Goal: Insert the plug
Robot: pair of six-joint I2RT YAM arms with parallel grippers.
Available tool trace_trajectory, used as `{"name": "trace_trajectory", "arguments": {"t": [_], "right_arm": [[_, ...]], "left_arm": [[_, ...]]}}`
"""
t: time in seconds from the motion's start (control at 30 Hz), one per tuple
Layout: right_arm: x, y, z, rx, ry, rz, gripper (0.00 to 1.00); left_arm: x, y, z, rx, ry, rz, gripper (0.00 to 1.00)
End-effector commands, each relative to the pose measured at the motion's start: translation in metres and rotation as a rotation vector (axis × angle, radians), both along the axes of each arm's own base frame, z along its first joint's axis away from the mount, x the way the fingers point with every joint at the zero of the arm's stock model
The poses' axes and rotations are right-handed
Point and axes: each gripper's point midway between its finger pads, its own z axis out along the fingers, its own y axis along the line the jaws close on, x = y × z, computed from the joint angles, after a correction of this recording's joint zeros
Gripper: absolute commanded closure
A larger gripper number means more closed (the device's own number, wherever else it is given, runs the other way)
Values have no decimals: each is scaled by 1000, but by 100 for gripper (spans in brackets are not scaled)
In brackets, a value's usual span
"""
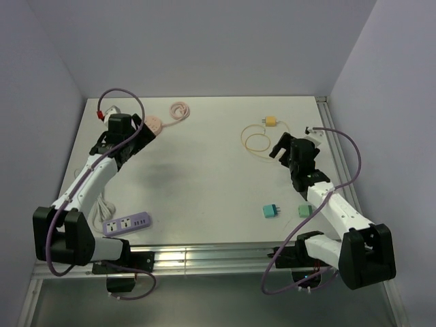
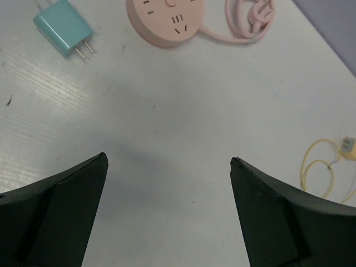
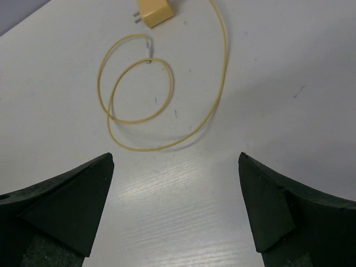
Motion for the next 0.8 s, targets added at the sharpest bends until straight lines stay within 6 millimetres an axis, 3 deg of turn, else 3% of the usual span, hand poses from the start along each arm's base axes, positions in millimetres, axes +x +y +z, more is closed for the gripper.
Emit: {"name": "trace_trajectory", "arguments": {"t": [0.0,0.2,0.33,0.37,0.53,0.77], "right_arm": [[8,10,22,23,-14,51,0],[-7,22,34,58,-32,122,0],[-16,31,38,104,-19,145,0],[-18,29,38,120,-8,118,0],[-24,38,48,86,16,159,0],[-26,53,41,73,33,221,0]], "left_arm": [[11,6,14,47,11,8,3],[42,37,-4,8,156,189,5],[57,66,-36,-72,298,278,10],[65,87,-47,-104,325,317,11],[73,119,-85,-221,426,385,20],[86,131,-96,-194,438,403,23]]}}
